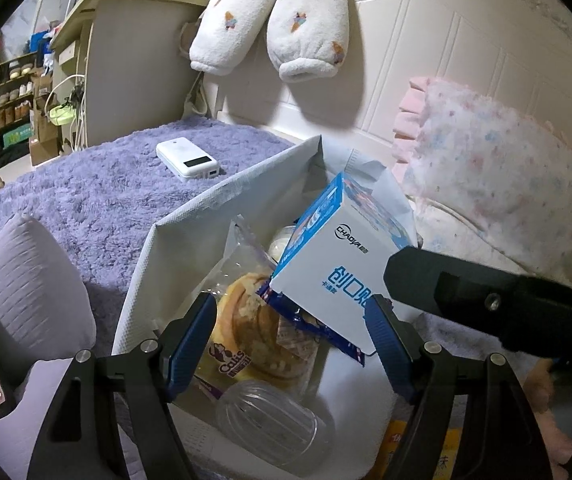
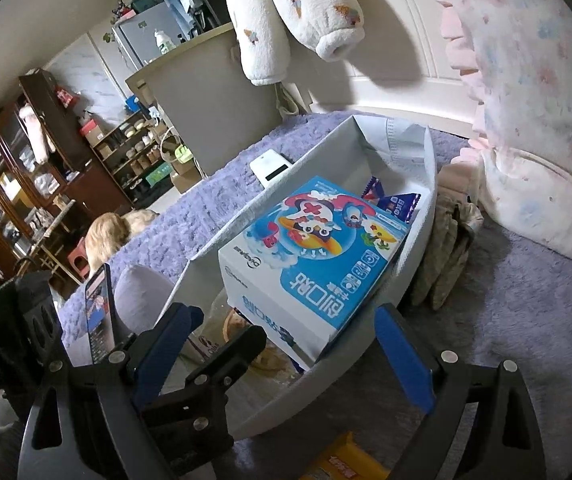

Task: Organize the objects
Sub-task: 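Carry the clear cup into the white bin and open the right tool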

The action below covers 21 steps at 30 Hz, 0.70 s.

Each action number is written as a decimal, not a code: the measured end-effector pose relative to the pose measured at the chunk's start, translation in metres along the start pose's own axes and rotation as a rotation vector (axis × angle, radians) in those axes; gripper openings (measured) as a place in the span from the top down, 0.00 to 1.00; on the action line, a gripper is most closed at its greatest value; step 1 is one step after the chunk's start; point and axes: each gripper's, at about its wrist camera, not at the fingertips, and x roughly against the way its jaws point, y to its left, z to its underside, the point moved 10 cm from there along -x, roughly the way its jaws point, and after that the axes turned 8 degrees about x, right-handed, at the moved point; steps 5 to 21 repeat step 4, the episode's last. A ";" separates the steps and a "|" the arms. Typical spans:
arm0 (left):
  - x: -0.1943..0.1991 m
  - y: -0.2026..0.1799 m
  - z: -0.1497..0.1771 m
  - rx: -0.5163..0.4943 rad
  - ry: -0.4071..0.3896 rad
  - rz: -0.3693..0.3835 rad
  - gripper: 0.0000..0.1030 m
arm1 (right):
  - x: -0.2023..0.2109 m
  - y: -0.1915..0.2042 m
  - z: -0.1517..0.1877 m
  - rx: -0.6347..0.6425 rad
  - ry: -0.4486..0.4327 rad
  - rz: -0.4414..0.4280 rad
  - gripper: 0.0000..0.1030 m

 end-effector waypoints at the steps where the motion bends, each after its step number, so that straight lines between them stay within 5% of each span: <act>1: 0.000 0.000 0.000 0.006 -0.002 0.004 0.27 | 0.000 0.000 0.001 0.003 0.002 0.002 0.09; 21: 0.001 -0.001 -0.001 0.012 0.003 0.019 0.28 | 0.001 -0.003 0.003 0.007 0.012 0.008 0.09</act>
